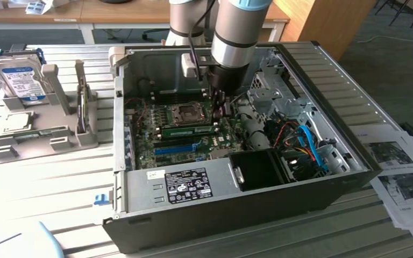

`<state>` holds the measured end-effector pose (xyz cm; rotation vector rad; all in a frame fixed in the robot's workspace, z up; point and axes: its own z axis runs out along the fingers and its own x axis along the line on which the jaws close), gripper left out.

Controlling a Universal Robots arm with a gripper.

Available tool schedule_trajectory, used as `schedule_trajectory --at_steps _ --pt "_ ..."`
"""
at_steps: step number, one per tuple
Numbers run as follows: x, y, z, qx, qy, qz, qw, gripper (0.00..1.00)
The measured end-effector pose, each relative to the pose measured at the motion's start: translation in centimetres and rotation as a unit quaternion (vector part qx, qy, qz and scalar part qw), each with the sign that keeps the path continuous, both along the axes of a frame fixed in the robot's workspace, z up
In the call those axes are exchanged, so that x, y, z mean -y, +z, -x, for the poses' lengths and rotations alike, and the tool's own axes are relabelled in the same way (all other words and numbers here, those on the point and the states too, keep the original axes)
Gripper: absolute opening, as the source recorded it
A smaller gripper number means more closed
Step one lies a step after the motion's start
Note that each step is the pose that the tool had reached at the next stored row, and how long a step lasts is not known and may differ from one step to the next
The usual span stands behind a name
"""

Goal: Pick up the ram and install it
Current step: 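Press down the ram until it locks into place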

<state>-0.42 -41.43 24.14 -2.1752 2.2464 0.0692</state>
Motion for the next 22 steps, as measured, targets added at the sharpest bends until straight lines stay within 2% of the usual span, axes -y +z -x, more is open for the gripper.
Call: schedule_trajectory --at_steps 16,22 --pt "0.0 0.2 0.01 -0.0001 0.0 0.0 1.0 0.09" --pt "-0.01 0.2 0.56 -0.0002 0.0 0.0 1.0 0.09"
